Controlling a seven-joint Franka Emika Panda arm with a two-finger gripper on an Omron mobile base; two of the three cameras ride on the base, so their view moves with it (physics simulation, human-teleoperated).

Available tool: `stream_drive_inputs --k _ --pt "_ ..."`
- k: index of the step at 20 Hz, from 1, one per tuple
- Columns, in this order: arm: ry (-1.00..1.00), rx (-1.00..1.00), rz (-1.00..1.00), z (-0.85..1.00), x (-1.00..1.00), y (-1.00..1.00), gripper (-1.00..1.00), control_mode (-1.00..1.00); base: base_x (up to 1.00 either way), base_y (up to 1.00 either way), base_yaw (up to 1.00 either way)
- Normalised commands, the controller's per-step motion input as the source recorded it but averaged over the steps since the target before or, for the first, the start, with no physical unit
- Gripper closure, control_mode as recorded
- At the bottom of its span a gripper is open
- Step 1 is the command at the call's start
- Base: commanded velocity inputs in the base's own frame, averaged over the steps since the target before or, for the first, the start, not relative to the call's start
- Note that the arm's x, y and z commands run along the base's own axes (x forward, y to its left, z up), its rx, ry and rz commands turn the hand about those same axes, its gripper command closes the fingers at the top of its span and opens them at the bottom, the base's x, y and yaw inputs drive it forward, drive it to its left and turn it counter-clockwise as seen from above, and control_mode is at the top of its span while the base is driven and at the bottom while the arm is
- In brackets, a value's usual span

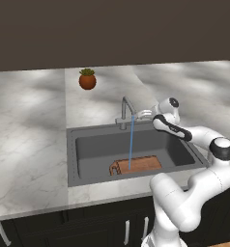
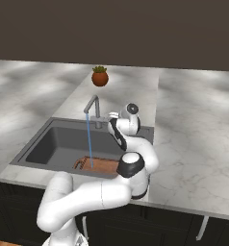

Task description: Turn on the sink faucet with hot water and rinse the cutting board for ten seconds, then turn off the faucet. Push the cutting board to reach the water if necessary.

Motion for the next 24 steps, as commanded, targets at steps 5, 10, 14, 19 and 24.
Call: stream_drive_inputs --k 5,10,14,19,24 --pt "0.00 0.00 0.00 -0.07 0.00 0.21 -1.00 -1.00 0.00 0.00 0.00" --pt "0.00 0.00 0.00 -0.08 0.00 0.25 -1.00 -1.00 0.00 0.00 0.00" --pt "0.00 0.00 0.00 -0.11 -0.01 0.27 -1.00 -1.00 0.00 0.00 0.00" --pt "0.00 0.00 0.00 -0.14 0.00 0.28 -1.00 -1.00 0.00 0.00 0.00" --pt "0.00 0.00 0.00 -0.18 0.00 0.31 -1.00 -1.00 0.00 0.00 0.00"
